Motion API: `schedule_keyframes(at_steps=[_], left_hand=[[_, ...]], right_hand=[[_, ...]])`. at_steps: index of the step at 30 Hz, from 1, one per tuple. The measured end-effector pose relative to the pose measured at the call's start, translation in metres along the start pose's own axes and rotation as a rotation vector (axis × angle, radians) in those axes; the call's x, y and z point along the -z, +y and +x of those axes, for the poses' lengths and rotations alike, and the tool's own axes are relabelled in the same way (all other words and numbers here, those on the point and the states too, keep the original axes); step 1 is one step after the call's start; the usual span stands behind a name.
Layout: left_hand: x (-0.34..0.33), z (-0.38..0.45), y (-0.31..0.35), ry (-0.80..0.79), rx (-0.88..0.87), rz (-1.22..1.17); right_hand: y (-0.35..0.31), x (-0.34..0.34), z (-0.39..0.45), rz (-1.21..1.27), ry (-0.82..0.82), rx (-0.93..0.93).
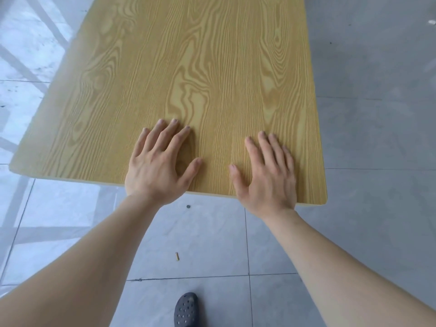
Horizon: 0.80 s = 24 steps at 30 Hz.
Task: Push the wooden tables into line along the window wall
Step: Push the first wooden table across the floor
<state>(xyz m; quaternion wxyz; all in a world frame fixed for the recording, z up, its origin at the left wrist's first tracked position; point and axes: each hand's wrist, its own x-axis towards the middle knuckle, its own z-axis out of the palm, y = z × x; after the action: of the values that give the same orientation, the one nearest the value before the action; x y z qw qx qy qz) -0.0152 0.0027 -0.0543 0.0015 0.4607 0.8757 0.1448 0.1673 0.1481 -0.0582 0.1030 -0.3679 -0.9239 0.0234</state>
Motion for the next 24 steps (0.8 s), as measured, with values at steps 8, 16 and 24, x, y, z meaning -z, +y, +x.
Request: schedule_keyframes(at_steps=[8,16,24], left_hand=[[-0.004,0.007,0.001,0.043,0.004,-0.012],[-0.014,0.048,0.007,0.052,0.023,-0.005],[-0.021,0.092,0.004,0.061,0.032,0.007]], right_hand=[[0.004,-0.003,0.009,0.012,0.019,0.013],[0.023,-0.012,0.053,0.017,0.02,0.036],[0.031,-0.02,0.1,0.016,0.012,0.043]])
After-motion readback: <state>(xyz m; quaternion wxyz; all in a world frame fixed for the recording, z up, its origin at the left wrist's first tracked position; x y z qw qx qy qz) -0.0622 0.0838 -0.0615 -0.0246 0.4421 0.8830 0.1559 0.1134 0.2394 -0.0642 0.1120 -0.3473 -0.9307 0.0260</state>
